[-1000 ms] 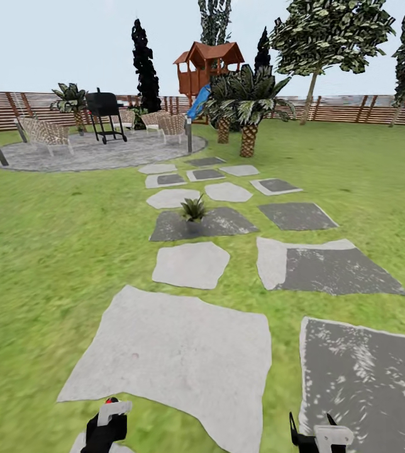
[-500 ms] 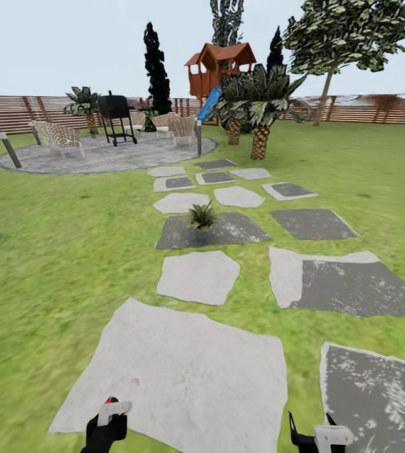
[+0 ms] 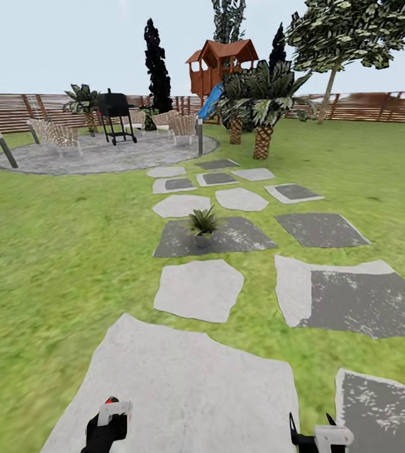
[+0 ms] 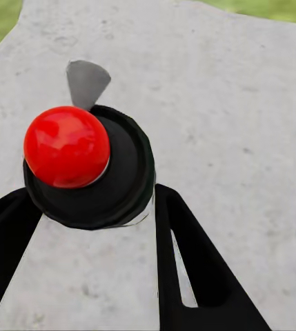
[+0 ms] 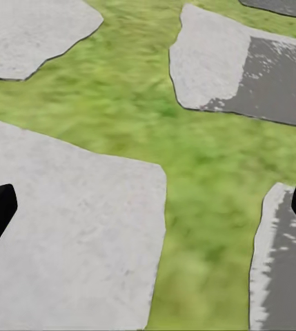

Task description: Pick up the pesticide atomizer in the garden and spray insectifuge to fully cover both potted plants in the garden.

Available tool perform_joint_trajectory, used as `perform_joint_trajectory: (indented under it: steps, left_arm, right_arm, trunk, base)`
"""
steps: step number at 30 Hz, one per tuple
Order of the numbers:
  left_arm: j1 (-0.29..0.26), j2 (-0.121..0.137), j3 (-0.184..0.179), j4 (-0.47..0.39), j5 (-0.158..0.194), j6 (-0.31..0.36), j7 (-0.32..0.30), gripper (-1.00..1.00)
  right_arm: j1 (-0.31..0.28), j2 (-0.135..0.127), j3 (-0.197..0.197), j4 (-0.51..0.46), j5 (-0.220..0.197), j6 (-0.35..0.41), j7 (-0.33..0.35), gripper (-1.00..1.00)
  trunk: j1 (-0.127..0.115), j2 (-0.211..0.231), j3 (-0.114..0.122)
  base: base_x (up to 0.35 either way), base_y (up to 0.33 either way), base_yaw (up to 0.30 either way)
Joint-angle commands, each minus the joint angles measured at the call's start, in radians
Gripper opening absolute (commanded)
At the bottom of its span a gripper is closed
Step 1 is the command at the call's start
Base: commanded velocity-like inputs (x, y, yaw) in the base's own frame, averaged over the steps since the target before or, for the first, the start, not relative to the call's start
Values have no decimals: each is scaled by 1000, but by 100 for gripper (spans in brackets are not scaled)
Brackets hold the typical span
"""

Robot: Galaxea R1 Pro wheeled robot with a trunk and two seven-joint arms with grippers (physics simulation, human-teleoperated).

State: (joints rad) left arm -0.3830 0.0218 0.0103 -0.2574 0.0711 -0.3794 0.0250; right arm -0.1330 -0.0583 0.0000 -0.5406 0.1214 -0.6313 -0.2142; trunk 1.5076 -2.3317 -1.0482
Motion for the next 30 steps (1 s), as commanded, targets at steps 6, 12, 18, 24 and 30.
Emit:
perform_joint_trajectory:
  steps: [6,12,18,24,30]
  left_arm:
    - [-1,1,-1,1,7,-3,0,-100]
    - [-1,1,-1,1,7,-3,0,-100]
    - [-1,1,-1,0,7,-3,0,-100]
    - [-1,1,-1,0,7,-3,0,-100]
    - [-1,1,-1,0,7,-3,0,-100]
  right_arm:
    - [0,-1,-1,-1,11,-1,-8,100]
    - [0,-1,0,-1,11,-1,-8,100]
    - [0,0,0,0,11,-1,-8,100]
    - [0,0,1,1,11,-1,-8,100]
    - [0,1,2,0,11,-1,-8,100]
  trunk:
    - [0,0,-1]
    - [0,0,-1]
    - [0,0,-1]
    - [0,0,-1]
    - [0,0,-1]
  base:
    - [338,0,0]
    - [338,0,0]
    - [338,0,0]
    - [338,0,72]
    - [338,0,237]
